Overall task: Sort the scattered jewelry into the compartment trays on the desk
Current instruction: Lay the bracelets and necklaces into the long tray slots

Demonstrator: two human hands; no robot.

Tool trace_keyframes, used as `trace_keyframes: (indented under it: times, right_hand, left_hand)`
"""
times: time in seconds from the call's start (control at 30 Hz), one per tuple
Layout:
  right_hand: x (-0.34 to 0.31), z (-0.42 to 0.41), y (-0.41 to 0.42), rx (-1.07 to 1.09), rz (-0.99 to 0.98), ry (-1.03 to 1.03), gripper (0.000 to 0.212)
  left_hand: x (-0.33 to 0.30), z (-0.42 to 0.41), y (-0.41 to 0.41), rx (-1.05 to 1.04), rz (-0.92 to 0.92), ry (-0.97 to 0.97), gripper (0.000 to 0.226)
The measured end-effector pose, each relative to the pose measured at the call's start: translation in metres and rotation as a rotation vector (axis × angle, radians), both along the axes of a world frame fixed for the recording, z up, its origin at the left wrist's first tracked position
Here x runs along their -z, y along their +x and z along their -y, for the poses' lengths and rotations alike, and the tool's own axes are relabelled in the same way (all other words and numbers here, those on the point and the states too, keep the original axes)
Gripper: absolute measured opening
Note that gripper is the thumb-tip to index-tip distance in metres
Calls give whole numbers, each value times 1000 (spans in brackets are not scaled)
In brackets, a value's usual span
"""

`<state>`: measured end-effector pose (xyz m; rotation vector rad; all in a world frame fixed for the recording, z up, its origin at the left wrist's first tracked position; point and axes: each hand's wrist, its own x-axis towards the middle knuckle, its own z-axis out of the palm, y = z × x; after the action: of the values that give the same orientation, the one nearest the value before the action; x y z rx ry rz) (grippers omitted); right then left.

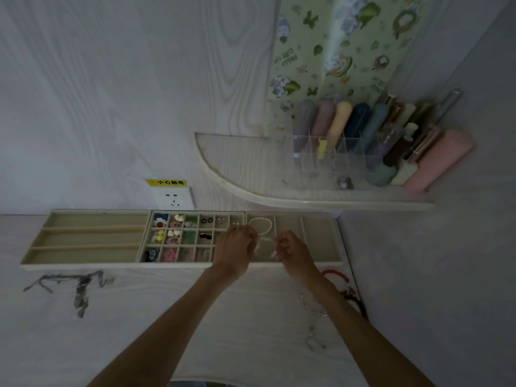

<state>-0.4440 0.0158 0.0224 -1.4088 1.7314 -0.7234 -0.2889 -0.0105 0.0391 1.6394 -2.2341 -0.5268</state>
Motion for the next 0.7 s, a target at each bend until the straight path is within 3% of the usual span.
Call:
trace_keyframes:
  times: [0.13,0.27,0.4,0.5,0.6,0.7]
  right_hand:
    - [8,2,3,4,-165,0,11]
    - [10,7,2,-18,-489,-106,15]
    - [10,14,0,-25,-566,-99,15]
    - [9,15,-6,-72,-626,-128,18]
    - [8,11,-14,-130,-680,-247,33]
    - [12,7,-24,-288,-741,-312,43]
  left_hand:
    - [15,7,4,16,108,55,16]
    - [17,20,0,68,183,32,15]
    - [18,31,-4,139,305,-31,19]
    - [17,27,3,205,286,-77,25]
    - [19,18,15,281,251,-198,36]
    - [27,9,22,462,348,-217,37]
